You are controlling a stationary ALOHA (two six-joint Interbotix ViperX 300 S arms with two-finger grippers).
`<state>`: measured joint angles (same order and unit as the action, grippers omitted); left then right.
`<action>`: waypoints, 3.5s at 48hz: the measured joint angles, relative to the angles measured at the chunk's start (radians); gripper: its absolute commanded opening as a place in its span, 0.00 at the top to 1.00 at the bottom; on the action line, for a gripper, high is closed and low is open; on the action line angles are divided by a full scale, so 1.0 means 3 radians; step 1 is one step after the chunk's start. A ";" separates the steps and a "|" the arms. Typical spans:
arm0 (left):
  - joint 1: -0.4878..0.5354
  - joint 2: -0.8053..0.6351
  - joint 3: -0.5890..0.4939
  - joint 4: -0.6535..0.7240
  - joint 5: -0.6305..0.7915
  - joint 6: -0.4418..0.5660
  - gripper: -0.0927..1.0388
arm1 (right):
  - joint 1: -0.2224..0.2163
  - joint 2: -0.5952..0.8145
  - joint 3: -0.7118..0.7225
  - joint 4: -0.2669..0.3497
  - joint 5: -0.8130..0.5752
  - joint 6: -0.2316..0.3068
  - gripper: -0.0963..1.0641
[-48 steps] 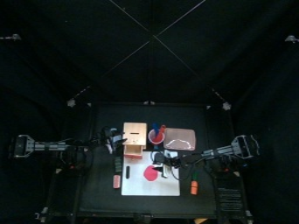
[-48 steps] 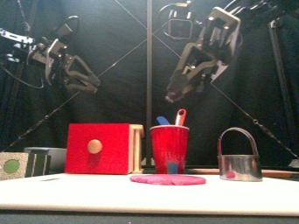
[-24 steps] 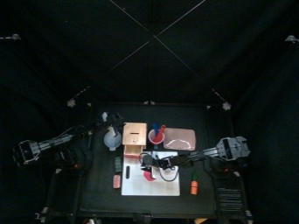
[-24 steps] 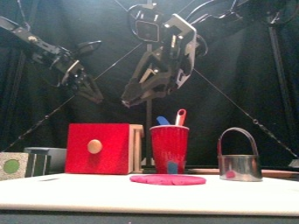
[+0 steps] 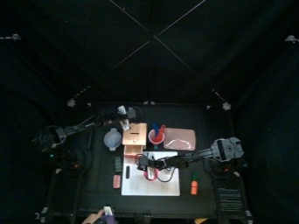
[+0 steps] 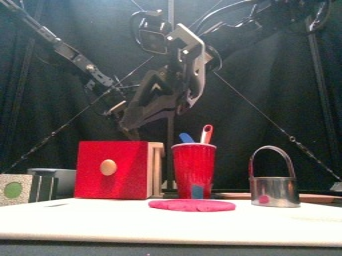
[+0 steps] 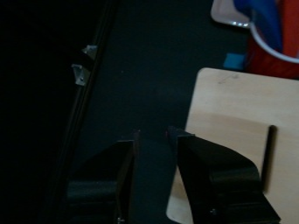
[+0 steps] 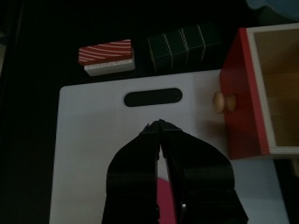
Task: Get the cutter from the drawer then cut the dough then place the extra dough in the bowl
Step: Shut the drawer
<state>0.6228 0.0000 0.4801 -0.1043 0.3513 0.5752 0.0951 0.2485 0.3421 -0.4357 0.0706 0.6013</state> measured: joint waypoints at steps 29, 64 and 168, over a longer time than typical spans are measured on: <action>0.0061 0.0118 -0.0199 0.0235 0.0527 0.0036 0.62 | 0.0000 0.0343 -0.0317 0.0015 0.0215 0.0020 0.80; 0.0051 0.0383 -0.0476 -0.0378 0.0900 0.0716 0.62 | 0.0000 0.0629 -0.0895 -0.0153 0.1058 -0.0010 0.80; 0.0056 0.0430 -0.0476 -0.0383 0.0956 0.0716 0.63 | -0.0496 0.0726 -0.0926 -0.0603 0.1416 -0.0015 0.80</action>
<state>0.6397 0.1289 0.3375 -0.2194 0.6381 0.7900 -0.0537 0.4663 0.0644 -0.6167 0.4955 0.5967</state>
